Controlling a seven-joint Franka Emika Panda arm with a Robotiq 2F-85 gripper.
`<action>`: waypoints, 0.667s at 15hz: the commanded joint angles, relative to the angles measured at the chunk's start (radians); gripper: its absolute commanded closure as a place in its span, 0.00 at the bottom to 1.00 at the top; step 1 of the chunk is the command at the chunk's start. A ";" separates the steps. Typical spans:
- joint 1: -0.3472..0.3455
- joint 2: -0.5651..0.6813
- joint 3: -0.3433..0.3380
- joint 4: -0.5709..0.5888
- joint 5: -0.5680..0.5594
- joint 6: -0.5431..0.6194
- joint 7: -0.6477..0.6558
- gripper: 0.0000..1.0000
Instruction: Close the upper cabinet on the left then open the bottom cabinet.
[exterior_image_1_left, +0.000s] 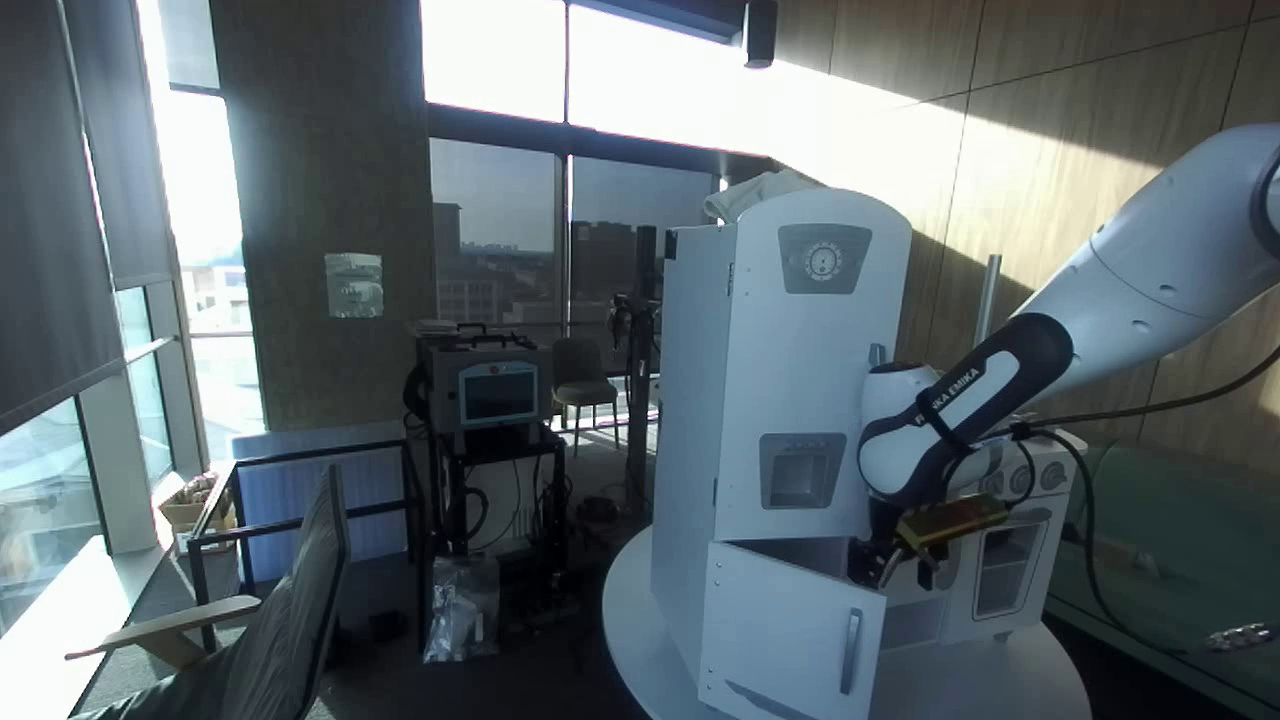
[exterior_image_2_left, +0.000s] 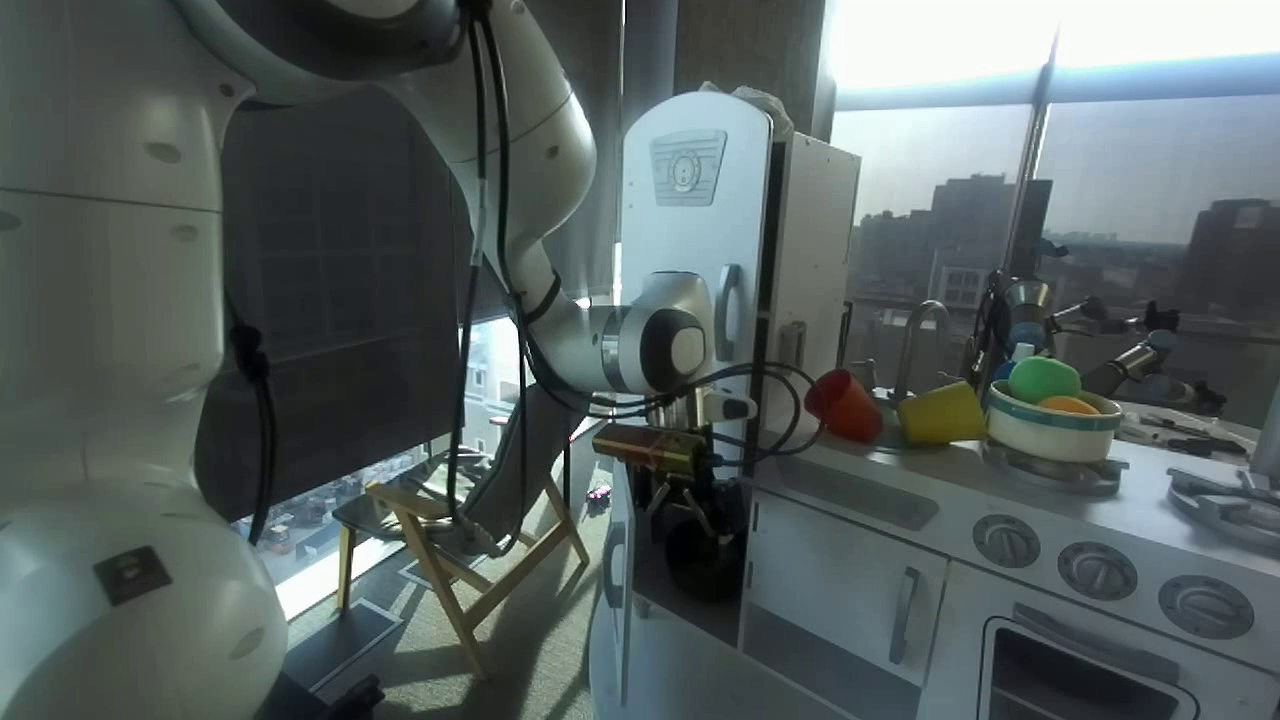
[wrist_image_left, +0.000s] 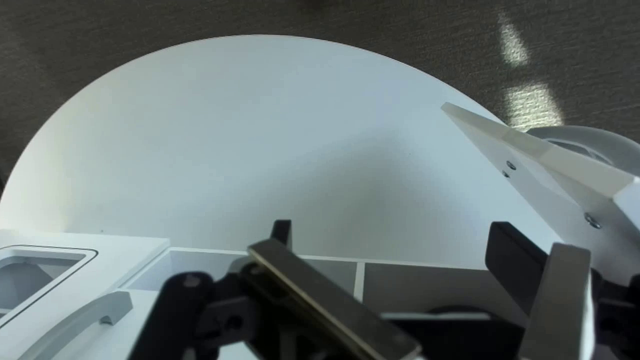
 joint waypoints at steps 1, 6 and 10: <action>0.031 -0.054 0.024 -0.061 -0.056 0.018 0.016 0.00; 0.070 -0.080 0.069 -0.105 -0.117 0.019 0.045 0.00; 0.096 -0.096 0.106 -0.134 -0.110 0.038 0.028 0.00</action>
